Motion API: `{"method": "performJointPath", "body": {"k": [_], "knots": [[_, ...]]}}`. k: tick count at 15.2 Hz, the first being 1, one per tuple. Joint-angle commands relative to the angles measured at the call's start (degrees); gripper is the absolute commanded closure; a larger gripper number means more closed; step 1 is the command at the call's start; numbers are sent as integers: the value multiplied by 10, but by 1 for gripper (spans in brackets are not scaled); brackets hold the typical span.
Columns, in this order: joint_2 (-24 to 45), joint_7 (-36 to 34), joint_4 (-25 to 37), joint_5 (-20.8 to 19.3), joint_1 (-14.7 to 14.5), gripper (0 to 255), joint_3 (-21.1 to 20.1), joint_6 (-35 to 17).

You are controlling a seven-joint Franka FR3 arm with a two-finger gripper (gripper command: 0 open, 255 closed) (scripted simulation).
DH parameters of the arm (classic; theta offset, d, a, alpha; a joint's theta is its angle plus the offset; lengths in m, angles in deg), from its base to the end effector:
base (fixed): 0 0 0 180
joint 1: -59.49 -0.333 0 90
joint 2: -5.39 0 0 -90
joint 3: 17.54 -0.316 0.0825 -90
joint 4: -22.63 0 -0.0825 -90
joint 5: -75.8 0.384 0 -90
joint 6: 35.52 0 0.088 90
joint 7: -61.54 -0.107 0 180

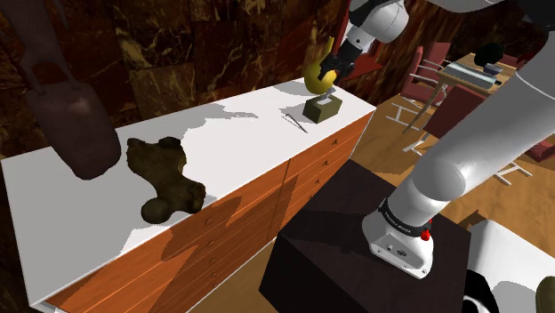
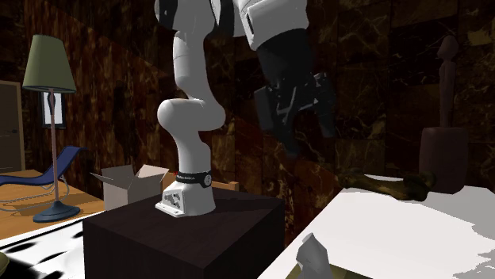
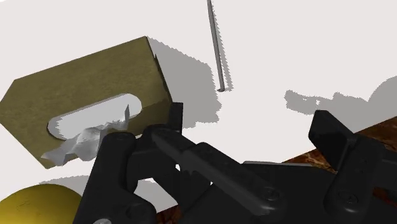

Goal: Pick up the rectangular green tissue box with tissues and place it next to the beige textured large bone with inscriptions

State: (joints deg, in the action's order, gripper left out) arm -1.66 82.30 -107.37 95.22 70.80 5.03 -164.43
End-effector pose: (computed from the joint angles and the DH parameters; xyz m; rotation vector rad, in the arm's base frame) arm 0.4276 -0.2790 0.4167 -2.8132 0.6155 -0.3278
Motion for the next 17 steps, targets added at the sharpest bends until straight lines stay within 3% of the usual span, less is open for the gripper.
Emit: {"method": "performJointPath", "body": {"k": [1,9,17], "knots": [[32,19,12,31,6,0,14,-14],[184,104,97,182,56,0,46,-28],[232,133,101,230,58,0,26,-61]]}}
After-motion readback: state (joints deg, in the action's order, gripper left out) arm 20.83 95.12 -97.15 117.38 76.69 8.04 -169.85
